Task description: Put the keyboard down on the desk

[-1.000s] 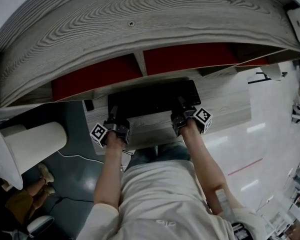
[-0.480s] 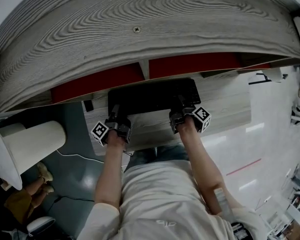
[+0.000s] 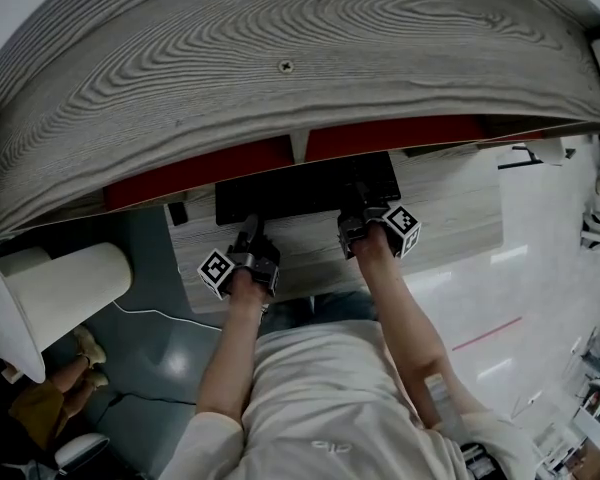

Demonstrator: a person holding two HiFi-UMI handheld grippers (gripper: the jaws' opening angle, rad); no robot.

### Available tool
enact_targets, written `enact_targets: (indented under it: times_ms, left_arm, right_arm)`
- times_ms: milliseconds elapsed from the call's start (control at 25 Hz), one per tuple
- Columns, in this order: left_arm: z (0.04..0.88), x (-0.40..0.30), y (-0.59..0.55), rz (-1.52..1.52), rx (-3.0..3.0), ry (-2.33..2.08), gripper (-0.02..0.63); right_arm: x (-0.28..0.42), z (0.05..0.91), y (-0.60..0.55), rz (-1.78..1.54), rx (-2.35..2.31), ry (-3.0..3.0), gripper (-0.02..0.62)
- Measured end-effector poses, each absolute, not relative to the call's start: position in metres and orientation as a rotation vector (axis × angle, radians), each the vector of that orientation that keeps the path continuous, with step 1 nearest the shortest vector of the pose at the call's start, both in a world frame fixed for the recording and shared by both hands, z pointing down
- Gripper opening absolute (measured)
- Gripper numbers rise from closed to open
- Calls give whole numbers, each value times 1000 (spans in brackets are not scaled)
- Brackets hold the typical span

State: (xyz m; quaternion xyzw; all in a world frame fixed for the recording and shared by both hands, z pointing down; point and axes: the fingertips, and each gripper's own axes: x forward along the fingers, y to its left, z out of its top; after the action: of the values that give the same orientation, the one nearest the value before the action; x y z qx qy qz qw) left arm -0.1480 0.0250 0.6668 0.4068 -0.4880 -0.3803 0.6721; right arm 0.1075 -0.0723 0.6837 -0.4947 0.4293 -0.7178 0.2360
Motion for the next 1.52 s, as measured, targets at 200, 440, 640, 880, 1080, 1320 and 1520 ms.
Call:
enact_targets:
  times_ms: [200,440,640,880,1080,1320,1520]
  left_arm:
    - [661,-142,12,-871,944,-1108,131]
    - [665,-144,5,-864,948,-1149,98]
    - [670,-145,2,-896,948,-1150,141]
    - [668,-148,-8,-945,939,-1162,137]
    - [671,-149,-9,-928,936,-1195,86]
    - [680,-151,-4,-914,898,-1244,83]
    - [681,-152,-5,-916,895,-1242,83]
  right_arm:
    - [106,687,-78,-1971,-1344,1191,103]
    - [105,690,-81,-1983,-1303,1208,104]
    - [103,688,-84,-2005,-1279,1218,104]
    - [102,689,-85,-2024,-1258,1241,104]
    - [101,688,-83,-2052,-1252,1227,109]
    - [101,679,-82,-2035,-1210,1266,263]
    - [110,676,-59,-2068,-1316,1286,260]
